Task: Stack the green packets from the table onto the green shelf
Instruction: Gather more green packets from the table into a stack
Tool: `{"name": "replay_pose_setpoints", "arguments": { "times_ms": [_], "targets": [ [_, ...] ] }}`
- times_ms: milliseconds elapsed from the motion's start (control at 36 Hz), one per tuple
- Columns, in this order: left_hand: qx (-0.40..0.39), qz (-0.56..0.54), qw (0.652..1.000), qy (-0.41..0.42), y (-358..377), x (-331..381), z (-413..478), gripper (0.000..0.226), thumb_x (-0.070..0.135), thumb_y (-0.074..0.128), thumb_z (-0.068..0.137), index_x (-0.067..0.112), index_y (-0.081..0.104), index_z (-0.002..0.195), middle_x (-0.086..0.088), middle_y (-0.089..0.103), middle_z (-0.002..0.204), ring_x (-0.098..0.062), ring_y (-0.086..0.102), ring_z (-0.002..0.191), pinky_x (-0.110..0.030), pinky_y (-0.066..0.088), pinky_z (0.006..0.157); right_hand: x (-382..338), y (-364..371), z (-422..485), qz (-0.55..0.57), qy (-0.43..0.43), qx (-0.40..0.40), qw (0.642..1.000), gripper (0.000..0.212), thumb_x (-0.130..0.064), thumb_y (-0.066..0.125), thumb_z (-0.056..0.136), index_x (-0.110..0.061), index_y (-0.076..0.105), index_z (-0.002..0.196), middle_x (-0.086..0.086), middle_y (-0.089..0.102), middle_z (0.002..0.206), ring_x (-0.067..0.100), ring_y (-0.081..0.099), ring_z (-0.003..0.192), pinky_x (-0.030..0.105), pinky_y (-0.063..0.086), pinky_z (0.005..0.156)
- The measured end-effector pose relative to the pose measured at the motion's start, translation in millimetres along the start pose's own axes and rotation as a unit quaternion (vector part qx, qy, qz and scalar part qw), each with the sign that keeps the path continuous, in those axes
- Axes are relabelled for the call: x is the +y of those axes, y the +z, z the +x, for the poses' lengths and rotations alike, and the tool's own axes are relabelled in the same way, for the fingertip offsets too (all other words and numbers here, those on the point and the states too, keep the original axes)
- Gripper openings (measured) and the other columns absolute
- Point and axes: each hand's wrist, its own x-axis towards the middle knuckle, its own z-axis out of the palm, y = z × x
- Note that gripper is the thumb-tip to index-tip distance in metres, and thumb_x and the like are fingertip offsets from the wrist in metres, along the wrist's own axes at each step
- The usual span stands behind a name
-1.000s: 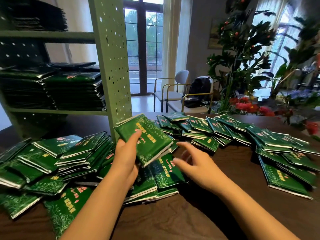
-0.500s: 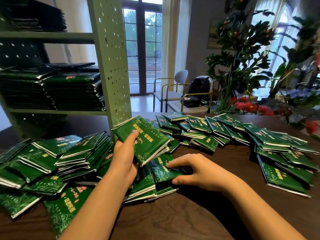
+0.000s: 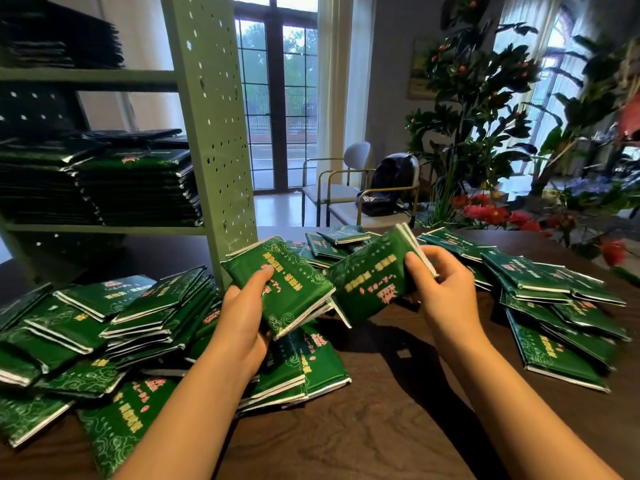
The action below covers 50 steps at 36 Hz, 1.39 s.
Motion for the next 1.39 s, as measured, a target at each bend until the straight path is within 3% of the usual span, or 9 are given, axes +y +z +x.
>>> {"name": "replay_pose_setpoints", "arguments": {
  "times_ms": [222, 389, 500, 639, 694, 833, 1000, 1194, 1389],
  "targets": [
    [-0.007, 0.069, 0.997, 0.017, 2.0, -7.0, -1.6, 0.012, 0.016, 0.063, 0.091, 0.016, 0.052, 0.095, -0.009, 0.068, 0.094, -0.020, 0.066, 0.077, -0.032, 0.052, 0.067, -11.1, 2.6, 1.3, 0.257, 0.163, 0.034, 0.952, 0.069, 0.013, 0.055, 0.085, -0.028, 0.033, 0.135, 0.001, 0.058, 0.106, 0.018, 0.065, 0.085, 0.030, 0.059, 0.059],
    [-0.015, 0.103, 0.994, 0.032, 5.3, -11.9, -4.1, 0.043, 0.025, 0.065, 0.088, 0.010, 0.049, 0.125, -0.013, 0.062, 0.124, -0.031, 0.060, 0.113, -0.051, 0.045, 0.102, -13.3, 19.1, -11.4, 0.248, 0.196, -0.033, 0.948, 0.035, 0.012, 0.054, 0.084, -0.020, 0.061, 0.098, -0.003, 0.073, 0.075, 0.011, 0.069, 0.066, 0.025, 0.056, 0.055],
    [0.000, 0.075, 0.997, 0.031, 7.9, -14.3, -3.9, 0.040, 0.030, 0.057, 0.095, 0.007, 0.048, 0.126, -0.016, 0.063, 0.121, -0.030, 0.063, 0.107, -0.046, 0.049, 0.098, -5.7, 33.6, -25.7, 0.185, 0.167, -0.046, 0.967, 0.033, 0.011, 0.060, 0.080, -0.013, 0.064, 0.102, -0.002, 0.074, 0.079, 0.013, 0.068, 0.077, 0.031, 0.055, 0.077],
    [-0.017, 0.068, 0.997, 0.044, 11.0, -19.5, -8.2, 0.110, 0.066, 0.067, 0.060, 0.015, 0.029, 0.149, -0.009, 0.053, 0.141, -0.029, 0.054, 0.126, -0.051, 0.040, 0.108, -3.3, 43.1, -37.6, 0.128, 0.138, -0.058, 0.980, 0.030, 0.008, 0.067, 0.078, -0.015, 0.066, 0.097, 0.002, 0.072, 0.085, 0.012, 0.067, 0.076, 0.022, 0.054, 0.071],
    [-0.027, 0.063, 0.996, 0.049, 13.8, -22.7, -11.6, 0.112, 0.063, 0.070, 0.059, 0.017, 0.024, 0.151, -0.007, 0.050, 0.144, -0.027, 0.050, 0.130, -0.050, 0.037, 0.110, -2.8, 46.1, -40.8, 0.108, 0.119, -0.067, 0.985, 0.029, 0.008, 0.068, 0.077, -0.017, 0.066, 0.092, 0.003, 0.072, 0.084, 0.014, 0.066, 0.077, 0.023, 0.054, 0.071],
    [-0.039, 0.075, 0.994, 0.074, 12.1, -32.1, -8.7, 0.124, 0.072, 0.081, 0.041, 0.025, 0.033, 0.146, -0.002, 0.056, 0.139, -0.024, 0.054, 0.126, -0.049, 0.041, 0.108, 6.0, 50.8, -44.5, 0.040, 0.100, -0.080, 0.991, 0.026, -0.006, 0.079, 0.070, -0.020, 0.067, 0.088, 0.010, 0.072, 0.090, 0.027, 0.068, 0.085, 0.043, 0.055, 0.082],
    [-0.027, 0.094, 0.991, 0.093, 16.2, -35.5, -14.6, 0.031, 0.023, 0.071, 0.086, 0.024, 0.049, 0.109, -0.005, 0.068, 0.114, -0.026, 0.066, 0.107, -0.051, 0.048, 0.100, 15.8, 54.7, -46.2, -0.036, 0.059, -0.095, 0.993, 0.040, -0.048, 0.075, 0.050, -0.024, 0.067, 0.080, 0.005, 0.069, 0.089, 0.025, 0.066, 0.084, 0.049, 0.053, 0.080],
    [-0.023, 0.049, 0.997, 0.050, 16.8, -30.5, -12.6, 0.033, 0.018, 0.065, 0.091, 0.009, 0.053, 0.121, -0.012, 0.070, 0.111, -0.028, 0.069, 0.100, -0.047, 0.053, 0.094, 11.5, 49.5, -36.8, -0.055, -0.009, -0.116, 0.992, 0.009, -0.036, 0.062, 0.080, -0.031, 0.067, 0.075, -0.003, 0.064, 0.087, 0.015, 0.058, 0.089, 0.025, 0.043, 0.078],
    [-0.023, 0.024, 0.999, 0.011, 14.6, -22.5, -12.3, 0.037, 0.021, 0.066, 0.090, 0.009, 0.057, 0.124, -0.012, 0.071, 0.110, -0.028, 0.069, 0.099, -0.049, 0.051, 0.096, 32.0, 13.5, -8.4, -0.305, -0.045, -0.080, 0.948, 0.020, -0.029, 0.062, 0.089, -0.025, 0.063, 0.109, -0.001, 0.056, 0.110, 0.022, 0.046, 0.114, 0.035, 0.039, 0.094]
  ]
}}
